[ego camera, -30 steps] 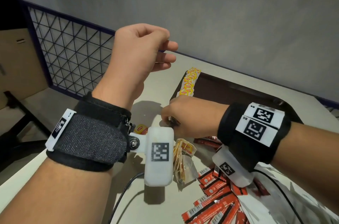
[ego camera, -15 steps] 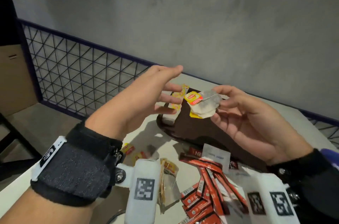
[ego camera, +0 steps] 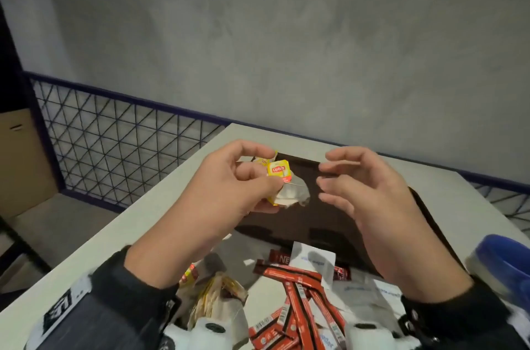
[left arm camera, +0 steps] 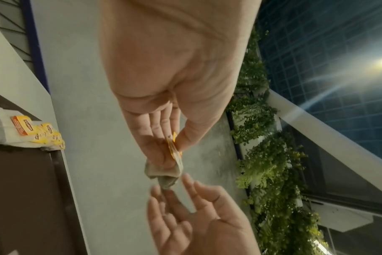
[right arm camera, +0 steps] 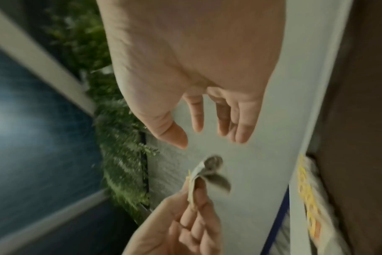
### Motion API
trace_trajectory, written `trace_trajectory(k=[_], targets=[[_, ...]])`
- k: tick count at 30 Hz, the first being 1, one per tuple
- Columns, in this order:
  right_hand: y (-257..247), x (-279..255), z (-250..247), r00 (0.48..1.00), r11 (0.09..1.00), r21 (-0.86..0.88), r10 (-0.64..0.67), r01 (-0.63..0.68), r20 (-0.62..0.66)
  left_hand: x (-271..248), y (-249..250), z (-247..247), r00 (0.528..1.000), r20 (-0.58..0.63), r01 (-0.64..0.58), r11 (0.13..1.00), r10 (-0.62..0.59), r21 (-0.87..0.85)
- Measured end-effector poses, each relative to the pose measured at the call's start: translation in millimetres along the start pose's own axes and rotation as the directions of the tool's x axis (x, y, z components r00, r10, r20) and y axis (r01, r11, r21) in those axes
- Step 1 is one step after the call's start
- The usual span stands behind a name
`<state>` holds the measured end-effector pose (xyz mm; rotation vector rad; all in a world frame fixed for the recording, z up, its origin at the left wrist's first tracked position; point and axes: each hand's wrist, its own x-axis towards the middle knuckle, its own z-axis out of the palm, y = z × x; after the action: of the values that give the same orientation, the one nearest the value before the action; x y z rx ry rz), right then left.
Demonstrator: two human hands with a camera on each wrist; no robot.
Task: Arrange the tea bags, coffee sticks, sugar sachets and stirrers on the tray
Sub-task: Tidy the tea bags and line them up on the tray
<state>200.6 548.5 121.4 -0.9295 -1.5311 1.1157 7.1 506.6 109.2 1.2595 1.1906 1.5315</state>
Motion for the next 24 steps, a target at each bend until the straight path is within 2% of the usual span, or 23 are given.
trace_trajectory(k=[1, 3, 5, 9, 11, 13, 16, 18, 21, 24], targets=[[-2, -1, -3, 0.996, 0.988, -0.131, -0.090, 0.086, -0.026, 0, -2, 1, 1.000, 0.000, -0.005, 1.000, 0.005, 0.016], [-7, -7, -5, 0.978, 0.946, -0.248, -0.201, 0.210, 0.063, -1, -4, 3, 1.000, 0.015, -0.013, 0.999, 0.012, 0.030], [-11, -13, -1, 0.961, 0.925, -0.278, -0.218, 0.259, 0.171, -2, -6, 6, 0.999, 0.049, -0.011, 1.000, 0.009, 0.024], [-11, -11, 3, 0.961, 0.911, -0.341, -0.157, 0.230, 0.227, -5, -3, 9, 0.988, 0.151, -0.011, 1.000, 0.012, -0.009], [-12, -10, 0, 0.957, 0.965, -0.227, -0.067, 0.134, 0.282, -6, -2, 8, 0.982, 0.189, -0.005, 0.999, 0.012, -0.037], [-11, -10, -2, 0.961, 0.995, -0.091, -0.013, 0.040, 0.278, -5, -2, 6, 0.980, 0.200, 0.026, 0.993, -0.002, -0.119], [-7, -9, -1, 0.977, 0.994, 0.085, 0.053, -0.071, 0.207, -4, -3, 6, 0.973, 0.231, 0.072, 0.963, -0.011, -0.260], [-6, -9, 2, 0.978, 0.971, 0.193, 0.109, -0.143, 0.178, -3, -5, 6, 0.973, 0.230, 0.069, 0.956, -0.001, -0.287], [-5, -9, 5, 0.975, 0.930, 0.308, 0.158, -0.200, 0.157, -3, -9, 10, 0.978, 0.207, 0.047, 0.966, 0.007, -0.255], [-4, -10, 6, 0.977, 0.933, 0.303, 0.158, -0.196, 0.143, -4, -12, 13, 0.989, 0.151, 0.026, 0.969, 0.012, -0.245]])
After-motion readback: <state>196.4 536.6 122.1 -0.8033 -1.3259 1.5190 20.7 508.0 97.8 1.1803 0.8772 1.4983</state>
